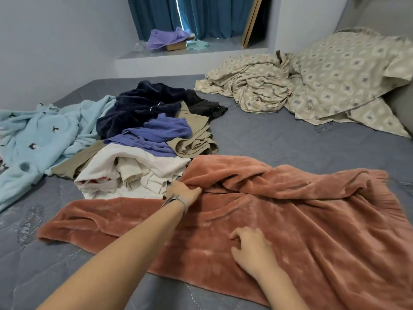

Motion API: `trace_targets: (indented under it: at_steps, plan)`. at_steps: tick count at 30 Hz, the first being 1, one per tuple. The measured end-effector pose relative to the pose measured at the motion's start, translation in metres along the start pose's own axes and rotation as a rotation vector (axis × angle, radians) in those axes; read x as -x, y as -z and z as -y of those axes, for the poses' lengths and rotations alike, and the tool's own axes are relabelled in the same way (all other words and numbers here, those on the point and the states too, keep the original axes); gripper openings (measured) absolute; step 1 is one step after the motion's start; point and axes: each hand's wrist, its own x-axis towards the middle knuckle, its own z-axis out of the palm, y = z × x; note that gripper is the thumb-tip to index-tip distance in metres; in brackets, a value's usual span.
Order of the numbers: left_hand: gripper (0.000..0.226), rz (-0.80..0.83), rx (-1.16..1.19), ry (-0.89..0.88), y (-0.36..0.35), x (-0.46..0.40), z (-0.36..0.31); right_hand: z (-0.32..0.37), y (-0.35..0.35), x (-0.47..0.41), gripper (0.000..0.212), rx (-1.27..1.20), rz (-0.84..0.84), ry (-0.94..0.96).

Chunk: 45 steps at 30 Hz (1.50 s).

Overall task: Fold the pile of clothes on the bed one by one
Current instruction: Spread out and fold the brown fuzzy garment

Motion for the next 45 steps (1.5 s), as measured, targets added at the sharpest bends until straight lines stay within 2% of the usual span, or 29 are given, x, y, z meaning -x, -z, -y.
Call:
trace_targets:
  at_steps: [2,3,6,8,9,11,14,17,19,21,22,23,25,26,27,28,29,31,32,34,35,37,39,41,42,43,45]
  plan:
    - [0.095,-0.013,-0.130,0.103,-0.010,-0.019,0.003,-0.009,0.000,0.002,0.032,-0.007,0.044,0.050]
    - [0.090,-0.008,-0.127,0.098,-0.012,-0.024,0.003,-0.013,0.000,0.002,0.032,-0.006,0.064,0.066]
    - [0.055,-0.024,0.149,-0.139,-0.001,-0.021,-0.009,-0.022,0.004,0.002,0.036,0.018,0.119,0.060]
    - [0.032,-0.121,0.199,-0.353,0.018,-0.014,-0.023,-0.024,0.005,0.001,0.037,0.030,0.149,0.053]
    - [0.021,-0.206,0.137,-0.473,0.032,-0.011,-0.032,-0.023,0.005,0.001,0.037,0.038,0.160,0.053]
    - [0.014,-0.431,-0.092,-0.692,0.065,-0.012,-0.046,-0.020,0.006,0.002,0.037,0.051,0.172,0.055]
    - [0.020,-0.740,-0.462,-0.928,0.126,-0.022,-0.049,-0.018,0.006,0.004,0.037,0.054,0.168,0.058]
    - [0.025,-0.885,-0.859,-1.239,0.186,-0.041,-0.024,-0.018,0.006,0.008,0.038,0.060,0.159,0.060]
    - [0.027,-0.932,-1.016,-1.306,0.214,-0.052,0.002,-0.017,0.005,0.011,0.040,0.067,0.150,0.056]
    - [0.031,-0.929,-1.092,-1.255,0.225,-0.061,0.032,-0.016,0.004,0.012,0.040,0.072,0.139,0.058]
    - [0.032,-0.835,-1.136,-1.160,0.225,-0.067,0.050,-0.016,0.003,0.011,0.040,0.067,0.138,0.055]
    - [0.037,-0.632,-1.239,-1.019,0.221,-0.071,0.067,-0.016,0.002,0.010,0.040,0.063,0.136,0.049]
    - [0.064,-0.032,-1.406,-0.524,0.209,-0.071,0.096,-0.015,0.001,0.009,0.040,0.076,0.133,0.043]
    - [0.078,0.179,-1.304,-0.338,0.201,-0.068,0.108,-0.015,0.000,0.008,0.040,0.088,0.140,0.038]
    - [0.082,0.264,-1.069,-0.260,0.194,-0.060,0.113,-0.016,0.000,0.006,0.039,0.094,0.155,0.034]
    - [0.079,0.223,-0.754,-0.265,0.189,-0.056,0.122,-0.017,0.002,0.005,0.038,0.094,0.177,0.026]
    - [0.068,0.088,-0.428,-0.298,0.183,-0.051,0.128,-0.018,0.003,0.003,0.034,0.070,0.180,0.027]
    - [0.042,-0.281,0.103,-0.242,0.179,-0.046,0.133,-0.021,0.007,-0.004,0.022,-0.115,0.091,0.034]
    - [0.034,-0.421,0.245,-0.139,0.182,-0.048,0.140,-0.022,0.011,-0.008,0.021,-0.246,-0.003,0.012]
    - [0.025,-0.553,0.286,0.078,0.188,-0.052,0.153,-0.029,0.020,-0.018,0.031,-0.404,-0.300,-0.056]
    - [0.025,-0.513,0.289,0.169,0.189,-0.055,0.158,-0.034,0.027,-0.023,0.033,-0.400,-0.477,-0.066]
    - [0.026,-0.289,0.428,0.344,0.183,-0.059,0.163,-0.046,0.045,-0.035,0.028,-0.290,-0.783,-0.047]
    - [0.031,-0.019,0.550,0.467,0.174,-0.061,0.165,-0.065,0.064,-0.049,0.025,-0.177,-0.906,-0.078]
    - [0.039,0.142,0.620,0.482,0.166,-0.061,0.154,-0.088,0.078,-0.061,0.033,-0.039,-0.893,-0.170]
    - [0.046,0.209,0.665,0.483,0.164,-0.060,0.148,-0.101,0.082,-0.065,0.044,-0.014,-0.829,-0.250]
    - [0.047,0.278,0.724,0.466,0.163,-0.053,0.137,-0.111,0.086,-0.067,0.061,-0.021,-0.732,-0.336]
    - [0.035,0.294,0.793,0.359,0.166,-0.044,0.119,-0.132,0.093,-0.068,0.101,-0.091,-0.525,-0.473]
